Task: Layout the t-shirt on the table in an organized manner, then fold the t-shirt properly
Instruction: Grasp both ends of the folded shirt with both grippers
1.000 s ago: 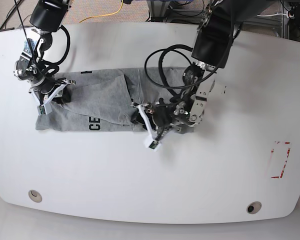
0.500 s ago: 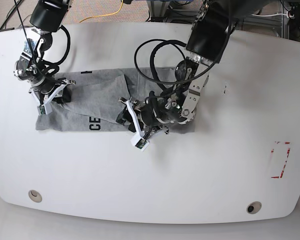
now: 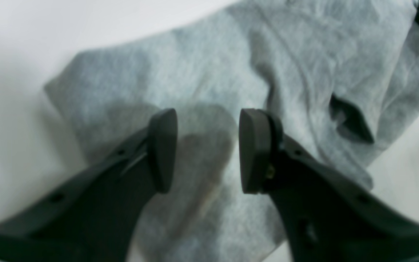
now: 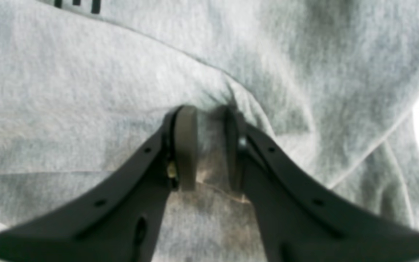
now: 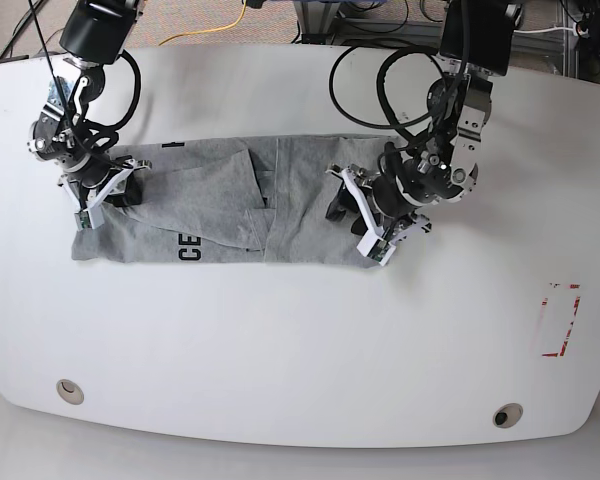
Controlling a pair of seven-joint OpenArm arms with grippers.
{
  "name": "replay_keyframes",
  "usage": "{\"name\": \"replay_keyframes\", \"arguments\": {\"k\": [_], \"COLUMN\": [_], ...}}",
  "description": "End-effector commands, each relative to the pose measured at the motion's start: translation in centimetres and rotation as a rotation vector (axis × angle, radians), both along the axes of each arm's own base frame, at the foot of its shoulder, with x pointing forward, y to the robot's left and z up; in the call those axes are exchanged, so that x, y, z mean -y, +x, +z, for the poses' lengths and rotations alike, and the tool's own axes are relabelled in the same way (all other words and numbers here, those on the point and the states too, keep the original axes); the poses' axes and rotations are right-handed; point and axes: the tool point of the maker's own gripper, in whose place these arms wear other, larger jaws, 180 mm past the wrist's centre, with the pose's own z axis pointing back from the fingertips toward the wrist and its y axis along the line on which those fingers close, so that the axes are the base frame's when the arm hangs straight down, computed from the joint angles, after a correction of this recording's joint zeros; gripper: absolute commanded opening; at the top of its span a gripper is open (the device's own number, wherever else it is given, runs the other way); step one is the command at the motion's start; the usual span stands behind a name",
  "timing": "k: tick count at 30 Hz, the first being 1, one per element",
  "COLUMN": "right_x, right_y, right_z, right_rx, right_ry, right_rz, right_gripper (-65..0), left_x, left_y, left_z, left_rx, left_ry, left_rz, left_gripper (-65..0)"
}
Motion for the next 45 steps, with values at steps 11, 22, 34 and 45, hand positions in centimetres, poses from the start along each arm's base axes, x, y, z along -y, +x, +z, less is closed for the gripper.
{"name": "replay_keyframes", "arguments": {"k": [11,22,34,45], "right_x": [0.1,-0.2,4.7,8.8], "right_y": [-2.2,0.4,2.1,2.5], "right_z": [-1.9,5.5,12.6,6.5], "right_rx": [-0.129,0.081,0.163,-0.001], "right_ry": [-0.049,0.001,-0.034,0.188], "right_rz": [0.034,0.032,-0.102,-0.243], "right_gripper": [-51.4,-32.0,0.0,0.0], "left_x": [-3.4,-5.4,-6.6,-7.3], "left_y": [0.4,-0.5,-0.7,-0.7], "left_z": [-1.4,-4.3,-4.9,-4.9], "left_rx": [-0.022,-0.103,-0.116,-0.114], "left_ry": [0.014,0.062,0.094,0.109], "left_rz": [0.069,0.088,0.086,0.085], "left_gripper": [-60.0,-60.0,-59.7,-59.7]}}
